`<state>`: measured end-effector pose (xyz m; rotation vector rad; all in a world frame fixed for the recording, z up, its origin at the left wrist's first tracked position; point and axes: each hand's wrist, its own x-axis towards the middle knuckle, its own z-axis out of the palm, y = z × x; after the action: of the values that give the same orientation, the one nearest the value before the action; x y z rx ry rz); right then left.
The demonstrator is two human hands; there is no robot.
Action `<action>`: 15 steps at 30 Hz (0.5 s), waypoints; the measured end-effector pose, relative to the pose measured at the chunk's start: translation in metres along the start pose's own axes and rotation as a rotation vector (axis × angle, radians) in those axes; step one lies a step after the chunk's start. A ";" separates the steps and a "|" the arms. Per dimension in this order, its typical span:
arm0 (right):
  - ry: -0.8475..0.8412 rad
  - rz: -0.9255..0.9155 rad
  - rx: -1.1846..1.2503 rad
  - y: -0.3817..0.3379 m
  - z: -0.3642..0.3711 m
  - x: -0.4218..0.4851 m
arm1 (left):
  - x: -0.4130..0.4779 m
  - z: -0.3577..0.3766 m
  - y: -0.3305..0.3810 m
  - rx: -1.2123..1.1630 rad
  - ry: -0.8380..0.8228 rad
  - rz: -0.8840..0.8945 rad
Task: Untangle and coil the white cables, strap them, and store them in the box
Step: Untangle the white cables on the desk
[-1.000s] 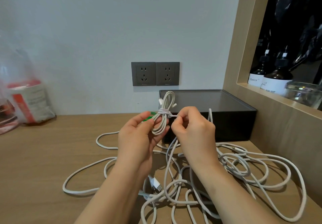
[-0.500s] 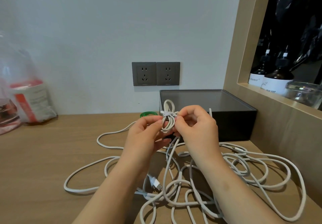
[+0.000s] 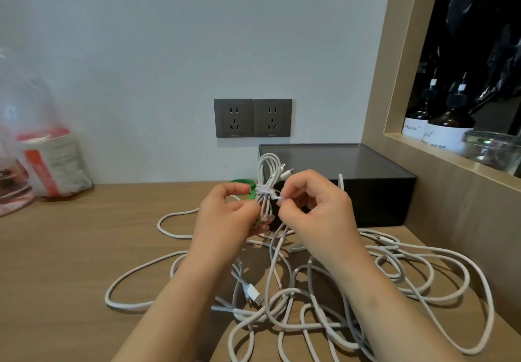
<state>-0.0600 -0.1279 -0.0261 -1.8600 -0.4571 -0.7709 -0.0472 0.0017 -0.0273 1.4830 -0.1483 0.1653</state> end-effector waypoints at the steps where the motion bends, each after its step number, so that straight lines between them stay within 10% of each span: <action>1: -0.016 0.007 0.011 0.000 0.000 0.000 | 0.000 0.000 0.000 -0.021 0.000 0.010; 15: 0.013 0.025 0.013 0.002 0.004 0.000 | -0.004 0.005 0.004 -0.216 -0.177 -0.037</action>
<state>-0.0579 -0.1253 -0.0281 -1.8442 -0.4291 -0.7615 -0.0519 -0.0030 -0.0234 1.2829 -0.2727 -0.0122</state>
